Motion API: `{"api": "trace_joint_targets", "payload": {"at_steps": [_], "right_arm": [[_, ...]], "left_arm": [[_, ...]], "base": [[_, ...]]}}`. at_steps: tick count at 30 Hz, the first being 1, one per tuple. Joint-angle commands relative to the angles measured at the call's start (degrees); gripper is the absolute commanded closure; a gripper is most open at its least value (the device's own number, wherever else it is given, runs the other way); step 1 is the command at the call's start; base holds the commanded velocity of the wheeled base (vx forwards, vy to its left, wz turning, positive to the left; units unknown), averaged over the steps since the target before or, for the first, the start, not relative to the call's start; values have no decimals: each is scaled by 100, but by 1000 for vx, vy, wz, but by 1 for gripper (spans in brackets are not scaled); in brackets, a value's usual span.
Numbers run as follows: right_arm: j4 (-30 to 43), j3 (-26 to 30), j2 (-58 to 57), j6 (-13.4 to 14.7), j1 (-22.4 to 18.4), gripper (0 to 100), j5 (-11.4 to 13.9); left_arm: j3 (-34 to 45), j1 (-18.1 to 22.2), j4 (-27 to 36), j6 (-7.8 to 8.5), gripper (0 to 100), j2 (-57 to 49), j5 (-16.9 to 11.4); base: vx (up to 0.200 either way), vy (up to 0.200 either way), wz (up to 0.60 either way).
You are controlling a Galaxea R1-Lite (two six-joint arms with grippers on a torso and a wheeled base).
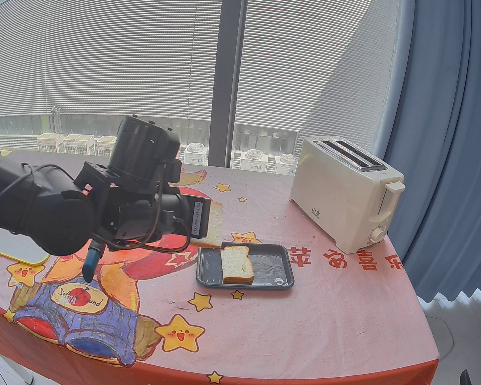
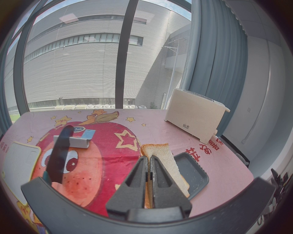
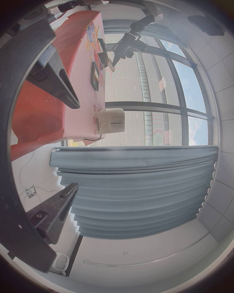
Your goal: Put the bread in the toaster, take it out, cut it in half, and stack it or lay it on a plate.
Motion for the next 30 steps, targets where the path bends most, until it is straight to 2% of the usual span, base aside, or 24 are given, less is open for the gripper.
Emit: {"api": "trace_joint_targets", "payload": {"at_steps": [1,5,10,17,26,27,30], "right_arm": [[0,90,4,0,-2,0,-1],[0,90,4,0,-2,0,-1],[0,90,-4,0,-2,0,-1],[0,99,-4,0,-2,0,-1],[0,90,4,0,-2,0,-1],[0,90,-4,0,-2,0,-1],[0,90,-4,0,-2,0,-1]], "left_arm": [[-361,-149,12,-202,100,556,12],[-564,-289,293,-360,100,723,4],[-810,-368,566,-650,100,960,-5],[-819,-395,592,-711,100,1004,-49],[-792,-403,583,-711,100,1013,-58],[-792,-403,583,-711,0,1013,-58],[-810,-395,592,-711,0,1013,-49]], "base": [[0,0,0],[0,0,0],[0,0,0],[0,0,0],[0,0,0],[0,0,0],[0,0,0]]}}
